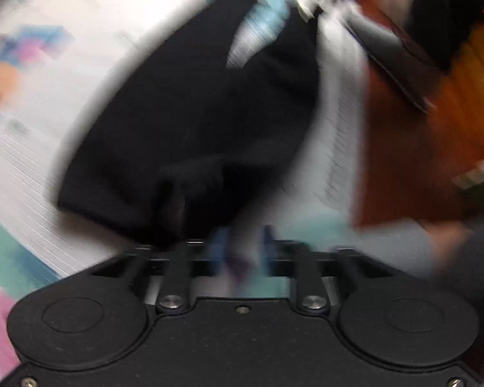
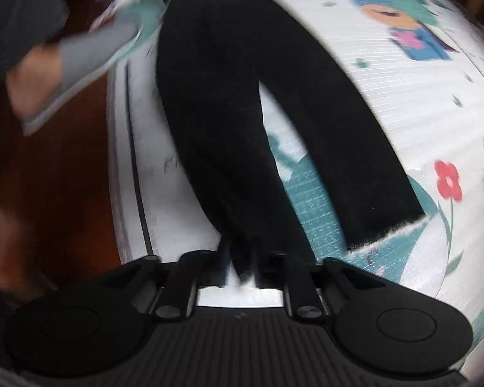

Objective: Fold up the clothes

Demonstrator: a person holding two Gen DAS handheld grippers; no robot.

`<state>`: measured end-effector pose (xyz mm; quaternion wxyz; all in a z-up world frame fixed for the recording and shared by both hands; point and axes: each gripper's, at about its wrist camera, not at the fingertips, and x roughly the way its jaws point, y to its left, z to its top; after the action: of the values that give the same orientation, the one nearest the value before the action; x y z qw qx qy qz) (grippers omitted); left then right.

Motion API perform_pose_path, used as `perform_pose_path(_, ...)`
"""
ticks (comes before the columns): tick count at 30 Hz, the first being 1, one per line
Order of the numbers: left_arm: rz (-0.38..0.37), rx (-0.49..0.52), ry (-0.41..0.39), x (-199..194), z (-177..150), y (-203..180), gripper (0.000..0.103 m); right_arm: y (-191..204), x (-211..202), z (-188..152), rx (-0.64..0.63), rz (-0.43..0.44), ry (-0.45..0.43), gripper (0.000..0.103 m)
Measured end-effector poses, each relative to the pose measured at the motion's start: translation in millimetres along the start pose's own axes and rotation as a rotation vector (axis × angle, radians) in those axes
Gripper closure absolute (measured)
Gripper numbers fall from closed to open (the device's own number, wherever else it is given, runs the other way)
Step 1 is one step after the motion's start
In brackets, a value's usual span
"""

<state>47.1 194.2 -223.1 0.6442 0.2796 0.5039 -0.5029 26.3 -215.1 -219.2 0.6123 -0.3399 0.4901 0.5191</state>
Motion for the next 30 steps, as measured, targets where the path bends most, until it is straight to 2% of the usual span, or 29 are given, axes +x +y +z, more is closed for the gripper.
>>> perform_pose_path(1,0.008,-0.030,-0.020,-4.5,-0.9,6.2,0.058,-3.8,-0.6,0.2,-0.017,0.013,0.015,0.067)
perform_pose_path(2,0.001,-0.108,-0.062,-11.4,-3.5,17.4,0.058,-13.0,-4.7,0.8,0.006,0.030,0.022,0.067)
perform_pose_path(4,0.011,-0.270,-0.153,-23.7,-10.2,40.0,0.058,-39.2,-18.6,0.5,0.134,0.092,-0.005,0.064)
perform_pose_path(5,0.034,-0.346,-0.201,-28.4,-14.0,50.5,0.057,-53.8,-27.6,-0.7,0.203,0.086,-0.048,0.060)
perform_pose_path(6,0.057,-0.422,-0.248,-33.1,-17.9,61.0,0.057,-68.1,-34.0,-1.8,0.271,0.041,-0.091,0.052)
perform_pose_path(7,0.104,-0.492,-0.284,-32.6,-20.7,70.6,0.056,-81.6,-37.8,-2.7,0.337,-0.019,-0.127,0.047)
perform_pose_path(9,0.162,-0.622,-0.289,-21.4,-22.8,88.5,0.056,-104.0,-35.8,-4.0,0.462,-0.155,-0.162,0.047)
perform_pose_path(10,0.204,-0.673,-0.288,-14.5,-22.6,95.7,0.056,-114.5,-31.3,-3.5,0.513,-0.197,-0.164,0.047)
perform_pose_path(11,0.254,-0.727,-0.271,-5.4,-21.9,104.1,0.056,-126.3,-24.0,-3.2,0.565,-0.220,-0.156,0.047)
perform_pose_path(13,0.251,-0.818,-0.296,6.7,-23.5,119.7,0.055,-146.6,-8.3,-3.5,0.639,-0.251,-0.135,0.046)
perform_pose_path(15,0.223,-0.910,-0.331,15.6,-24.4,134.6,0.054,-164.5,5.6,-4.8,0.708,-0.227,-0.130,0.044)
perform_pose_path(17,0.225,-0.944,-0.333,23.4,-19.8,142.5,0.054,-173.9,15.3,-6.0,0.766,-0.187,-0.138,0.044)
perform_pose_path(19,0.232,-0.908,-0.337,24.5,-12.5,144.6,0.055,-173.1,18.7,-5.8,0.779,-0.181,-0.151,0.048)
perform_pose_path(20,0.234,-0.887,-0.339,24.8,-8.8,145.5,0.077,-170.1,17.7,-4.3,0.766,-0.189,-0.157,0.053)
perform_pose_path(21,0.231,-0.857,-0.343,25.8,-6.2,145.7,0.085,-167.1,17.2,-3.3,0.754,-0.185,-0.167,0.071)
perform_pose_path(22,0.224,-0.843,-0.352,28.9,-0.1,148.2,0.085,-166.2,17.8,-2.8,0.747,-0.170,-0.179,0.091)
perform_pose_path(24,0.228,-0.800,-0.373,27.9,6.6,147.7,0.086,-166.2,16.9,-2.2,0.744,-0.169,-0.193,0.093)
perform_pose_path(25,0.236,-0.776,-0.380,26.3,10.1,145.9,0.086,-167.9,14.1,-1.1,0.741,-0.193,-0.199,0.093)
perform_pose_path(28,0.267,-0.784,-0.426,16.5,17.5,161.9,0.086,-183.3,2.0,1.5,0.756,-0.266,-0.224,0.093)
perform_pose_path(30,0.319,-0.788,-0.442,14.4,24.0,181.3,0.086,-206.4,-11.1,2.3,0.786,-0.346,-0.248,0.093)
